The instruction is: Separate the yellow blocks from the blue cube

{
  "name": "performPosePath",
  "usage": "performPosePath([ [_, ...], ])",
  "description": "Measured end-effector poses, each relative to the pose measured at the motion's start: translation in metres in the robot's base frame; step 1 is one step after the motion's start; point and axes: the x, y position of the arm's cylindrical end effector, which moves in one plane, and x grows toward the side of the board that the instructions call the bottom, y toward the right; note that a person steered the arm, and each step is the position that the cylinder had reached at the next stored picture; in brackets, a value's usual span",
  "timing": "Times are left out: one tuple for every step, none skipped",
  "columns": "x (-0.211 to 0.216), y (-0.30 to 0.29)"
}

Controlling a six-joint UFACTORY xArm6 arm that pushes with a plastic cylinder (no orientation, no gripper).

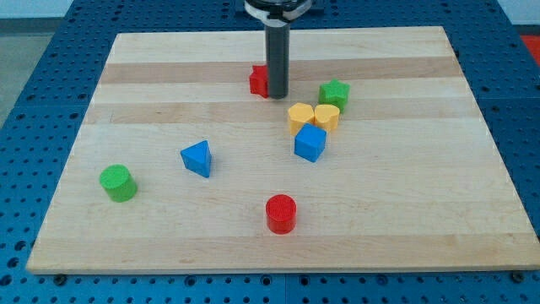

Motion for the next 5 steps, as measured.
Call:
performPosePath([
  [0.018, -0.007],
  [0.04, 0.004],
  [0.053, 0.004],
  [0.077, 0.007],
  [0.077, 0.012],
])
